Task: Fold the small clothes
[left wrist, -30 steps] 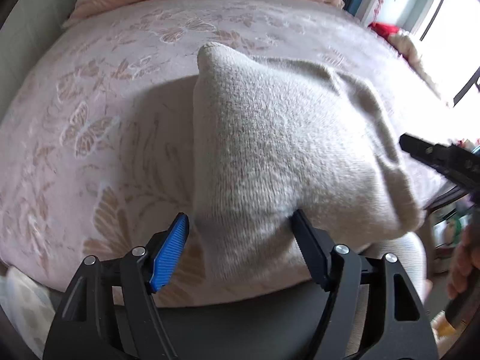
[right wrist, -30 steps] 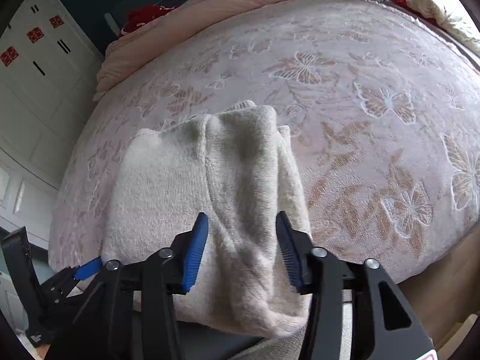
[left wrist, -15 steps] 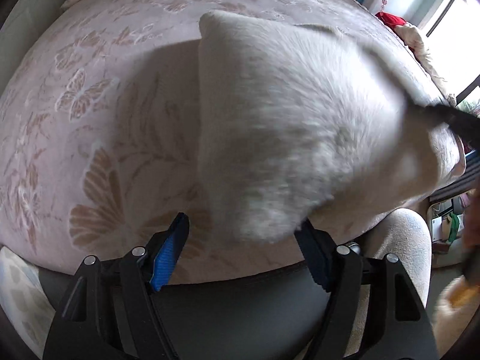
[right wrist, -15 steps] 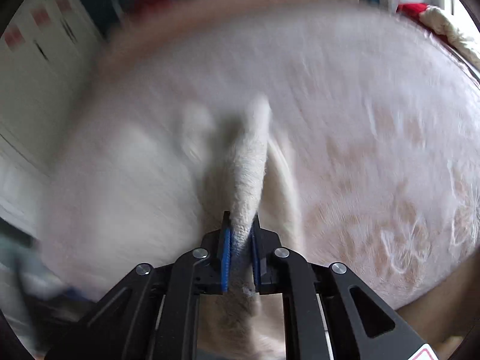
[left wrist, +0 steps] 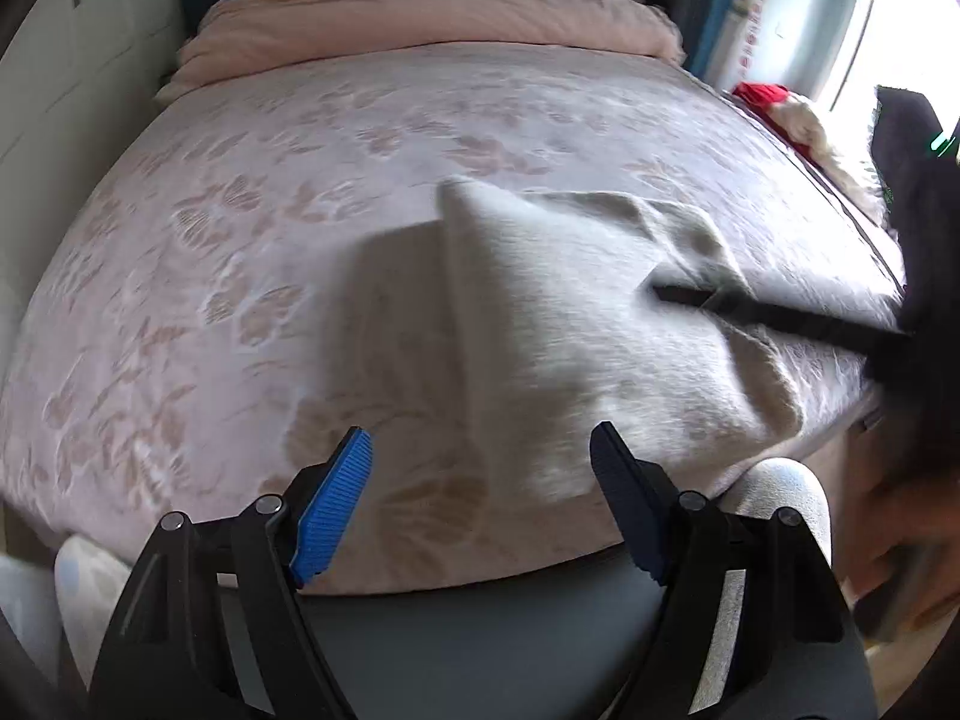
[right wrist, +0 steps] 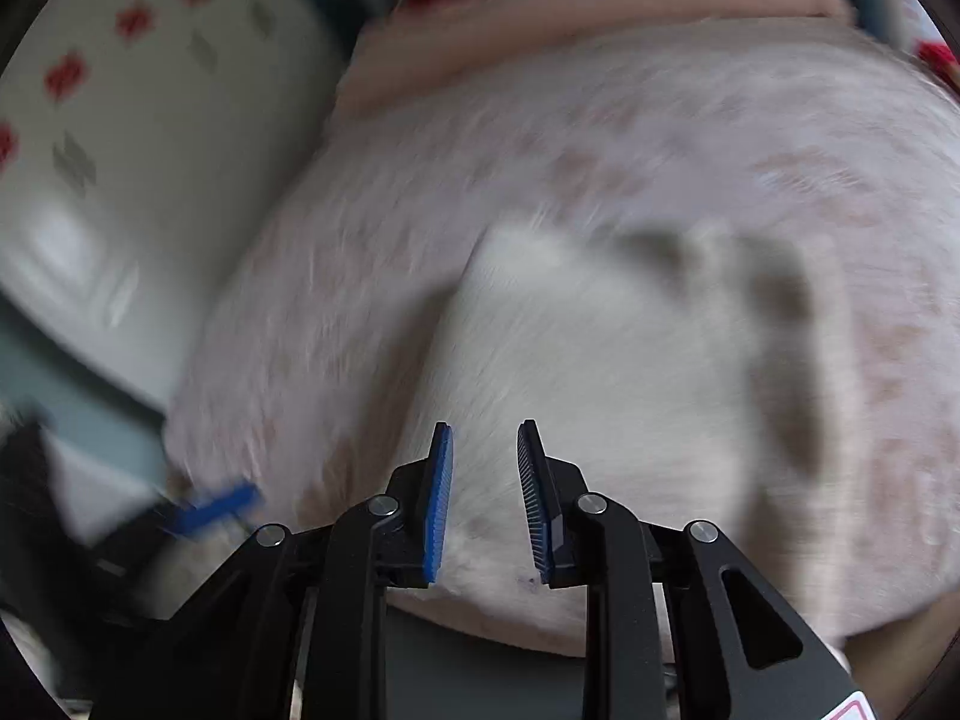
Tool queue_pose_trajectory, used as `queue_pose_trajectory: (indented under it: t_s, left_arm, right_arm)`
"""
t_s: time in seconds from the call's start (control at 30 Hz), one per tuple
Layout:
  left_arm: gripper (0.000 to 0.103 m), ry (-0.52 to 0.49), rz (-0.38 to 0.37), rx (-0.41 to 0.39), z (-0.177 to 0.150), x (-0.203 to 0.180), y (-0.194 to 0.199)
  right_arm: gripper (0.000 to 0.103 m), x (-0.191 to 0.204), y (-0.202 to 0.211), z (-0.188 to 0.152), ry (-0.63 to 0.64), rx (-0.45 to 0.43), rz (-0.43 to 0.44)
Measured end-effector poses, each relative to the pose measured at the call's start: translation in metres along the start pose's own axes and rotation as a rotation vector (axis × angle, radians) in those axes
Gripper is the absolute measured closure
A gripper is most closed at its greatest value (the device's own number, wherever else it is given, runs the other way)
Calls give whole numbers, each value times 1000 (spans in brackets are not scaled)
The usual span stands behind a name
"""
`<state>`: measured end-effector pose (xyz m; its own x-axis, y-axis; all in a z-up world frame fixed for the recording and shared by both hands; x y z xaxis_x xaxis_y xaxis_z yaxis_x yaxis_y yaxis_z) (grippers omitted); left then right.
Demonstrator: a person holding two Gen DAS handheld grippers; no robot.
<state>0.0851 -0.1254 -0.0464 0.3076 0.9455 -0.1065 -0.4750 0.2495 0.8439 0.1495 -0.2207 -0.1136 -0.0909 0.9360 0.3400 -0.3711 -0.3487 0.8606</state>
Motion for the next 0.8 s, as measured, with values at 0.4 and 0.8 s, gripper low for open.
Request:
queue_pose_trajectory:
  t_s: [0.4, 0.8]
  left_arm:
    - [30, 96, 4, 52, -13, 29, -10]
    - [25, 14, -39, 25, 12, -18, -22]
  right_arm:
    - [83, 30, -11, 4, 79, 42, -21]
    - [82, -158, 21, 50, -215, -27, -266]
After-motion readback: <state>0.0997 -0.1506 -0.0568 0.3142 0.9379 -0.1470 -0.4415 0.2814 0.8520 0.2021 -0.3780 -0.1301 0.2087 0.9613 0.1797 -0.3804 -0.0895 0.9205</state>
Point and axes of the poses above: each gripper's, at about its wrist camera, not at the fingertips, and y roughly against the way its jaws point, x to its left, z to its top, the point moved 9 cm from there along -y, roughly the way its jaws point
